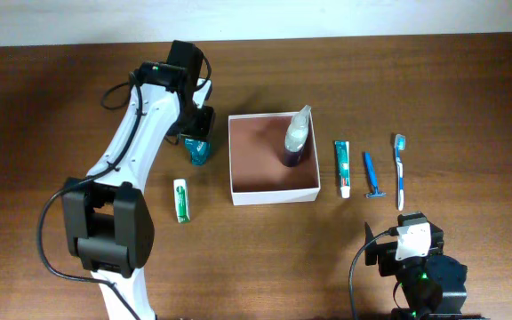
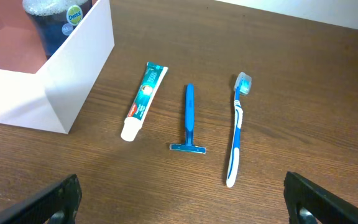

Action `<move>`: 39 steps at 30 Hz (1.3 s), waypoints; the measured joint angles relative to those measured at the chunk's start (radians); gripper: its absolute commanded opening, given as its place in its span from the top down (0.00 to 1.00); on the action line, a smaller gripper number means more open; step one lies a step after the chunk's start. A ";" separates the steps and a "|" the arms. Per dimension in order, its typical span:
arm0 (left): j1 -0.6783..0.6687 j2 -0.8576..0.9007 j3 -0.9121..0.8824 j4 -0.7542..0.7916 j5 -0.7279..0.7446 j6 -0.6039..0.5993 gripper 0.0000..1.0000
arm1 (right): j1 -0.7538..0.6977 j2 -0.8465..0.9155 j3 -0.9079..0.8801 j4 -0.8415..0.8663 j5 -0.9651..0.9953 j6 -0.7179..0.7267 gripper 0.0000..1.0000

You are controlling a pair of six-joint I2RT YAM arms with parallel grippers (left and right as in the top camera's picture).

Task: Pack container
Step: 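Move the left gripper to the blue mouthwash bottle and grasp it, then place the mouthwash bottle into the box beside the soap bottle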

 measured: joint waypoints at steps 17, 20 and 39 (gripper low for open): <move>0.002 0.000 0.068 -0.126 0.003 -0.008 0.98 | 0.000 0.000 0.000 0.000 0.000 -0.001 0.01; 0.002 -0.024 0.136 -0.193 0.003 -0.008 0.99 | 0.000 0.000 0.000 0.000 0.000 0.000 0.01; -0.253 -0.215 0.214 -0.128 -0.024 -0.182 0.99 | 0.000 0.000 0.000 0.000 0.000 -0.001 0.01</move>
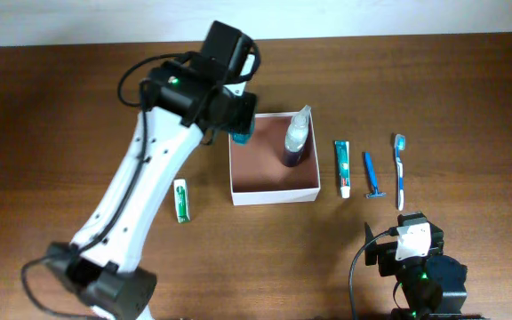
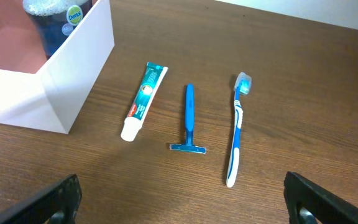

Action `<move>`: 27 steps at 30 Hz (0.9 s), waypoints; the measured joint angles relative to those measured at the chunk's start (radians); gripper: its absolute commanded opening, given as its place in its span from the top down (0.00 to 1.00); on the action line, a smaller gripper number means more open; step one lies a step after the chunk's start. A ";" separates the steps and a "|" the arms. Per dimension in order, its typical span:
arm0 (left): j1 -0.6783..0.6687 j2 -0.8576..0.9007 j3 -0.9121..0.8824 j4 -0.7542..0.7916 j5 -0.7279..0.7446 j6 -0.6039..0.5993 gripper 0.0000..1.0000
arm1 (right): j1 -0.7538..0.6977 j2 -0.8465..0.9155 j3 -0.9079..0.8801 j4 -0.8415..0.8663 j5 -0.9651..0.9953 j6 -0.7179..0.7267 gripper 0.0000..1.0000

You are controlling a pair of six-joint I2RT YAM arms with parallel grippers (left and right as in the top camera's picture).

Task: Pack container
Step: 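Place the mouthwash bottle into the box beside the soap bottle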

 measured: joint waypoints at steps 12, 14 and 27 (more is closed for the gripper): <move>-0.070 0.290 -0.002 0.121 -0.006 -0.147 0.99 | 0.000 0.000 0.000 0.000 0.000 0.001 0.01; -0.080 0.316 -0.002 0.145 -0.006 -0.161 0.98 | 0.000 0.000 0.000 0.000 0.000 0.001 0.01; -0.087 0.353 0.003 0.135 -0.007 -0.183 0.27 | 0.000 0.000 0.000 0.000 0.000 0.000 0.01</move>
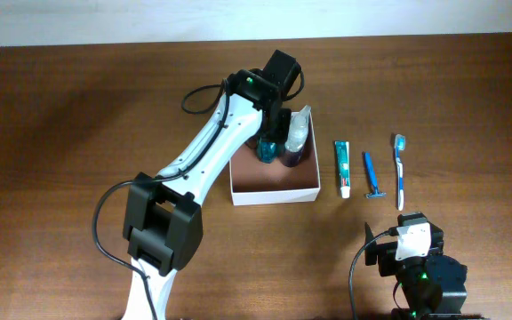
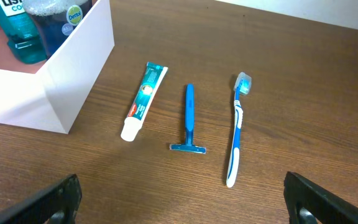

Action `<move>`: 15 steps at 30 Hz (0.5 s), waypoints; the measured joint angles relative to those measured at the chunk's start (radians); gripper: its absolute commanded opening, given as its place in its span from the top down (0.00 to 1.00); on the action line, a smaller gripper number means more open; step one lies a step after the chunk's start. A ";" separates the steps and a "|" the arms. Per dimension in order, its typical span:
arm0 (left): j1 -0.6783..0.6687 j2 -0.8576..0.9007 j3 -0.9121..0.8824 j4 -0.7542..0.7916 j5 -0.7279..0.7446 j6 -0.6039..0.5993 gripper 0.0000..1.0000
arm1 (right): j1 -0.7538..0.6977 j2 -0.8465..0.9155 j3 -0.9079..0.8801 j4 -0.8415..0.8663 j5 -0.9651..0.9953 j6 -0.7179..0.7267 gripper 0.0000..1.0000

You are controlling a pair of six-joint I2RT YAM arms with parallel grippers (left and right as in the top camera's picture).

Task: Pack container
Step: 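Place the mouthwash bottle into the box beside the soap bottle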

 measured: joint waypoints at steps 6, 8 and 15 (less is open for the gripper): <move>0.011 -0.026 0.004 -0.069 0.000 0.041 0.01 | 0.000 0.000 0.000 0.000 0.000 0.000 0.02; 0.018 -0.056 0.004 -0.092 0.000 0.064 0.01 | 0.000 0.000 0.000 0.000 0.000 0.000 0.02; 0.059 -0.199 0.010 -0.174 0.000 0.104 0.01 | 0.000 0.000 0.000 0.000 0.000 0.000 0.01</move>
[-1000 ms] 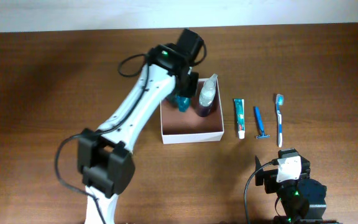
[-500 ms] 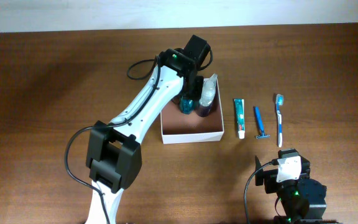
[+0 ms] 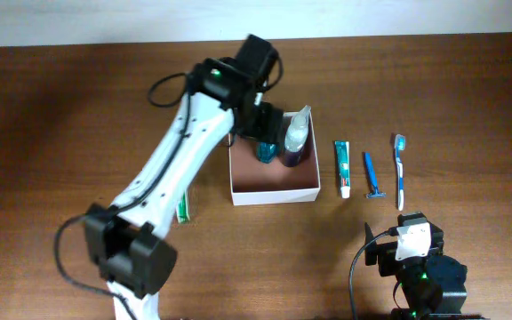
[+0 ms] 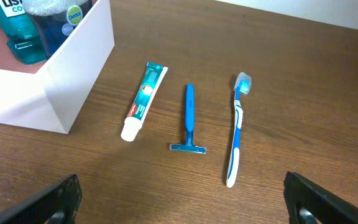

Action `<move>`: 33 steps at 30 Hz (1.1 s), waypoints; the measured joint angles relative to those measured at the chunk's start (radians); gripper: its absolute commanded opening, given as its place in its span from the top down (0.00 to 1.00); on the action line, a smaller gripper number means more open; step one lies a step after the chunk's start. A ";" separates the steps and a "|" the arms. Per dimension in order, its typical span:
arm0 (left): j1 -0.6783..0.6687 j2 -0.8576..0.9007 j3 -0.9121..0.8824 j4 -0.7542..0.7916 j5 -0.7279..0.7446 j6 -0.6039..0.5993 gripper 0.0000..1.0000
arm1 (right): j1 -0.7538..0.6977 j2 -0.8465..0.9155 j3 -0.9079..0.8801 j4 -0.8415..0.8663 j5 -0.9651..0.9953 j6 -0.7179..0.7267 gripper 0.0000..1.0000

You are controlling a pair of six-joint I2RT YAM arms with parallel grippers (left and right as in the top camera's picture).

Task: Pack container
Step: 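Place the mouthwash bottle into the box beside the soap bottle, then grasp the green Dettol soap box with the left gripper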

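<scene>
A white box with a brown floor stands mid-table. Inside, at its back, a teal mouthwash bottle stands next to a dark blue Dettol bottle; both also show in the right wrist view, mouthwash bottle and Dettol bottle. My left gripper hovers just behind the mouthwash bottle and looks open, apart from it. To the right of the box lie a toothpaste tube, a blue razor and a blue toothbrush. My right gripper rests open near the front edge, nothing between its fingers.
A small green tube lies left of the box, partly under my left arm. The box's white wall rises left of the toothpaste. Bare wood lies between the razor row and my right gripper.
My left arm has drawn back up and to the left, and the gripper no longer covers the mouthwash bottle, which stays standing in the box. The right arm is unmoved.
My left gripper was at the mouthwash bottle on the table left of the box. Then it held the bottle over the box's back left corner. Then the bottle stood beside the Dettol bottle with the gripper on it; now the gripper is off it.
</scene>
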 measured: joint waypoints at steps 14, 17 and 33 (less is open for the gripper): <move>0.194 -0.113 -0.236 -0.194 -0.098 -0.043 0.01 | 0.000 -0.001 0.000 0.000 0.000 0.000 0.01; 0.194 -0.111 -0.380 -0.108 -0.102 -0.058 0.04 | 0.000 -0.001 0.000 0.000 0.000 0.000 0.01; 0.211 -0.109 -0.824 0.285 -0.103 -0.122 0.91 | 0.000 -0.001 0.000 0.000 0.000 0.000 0.01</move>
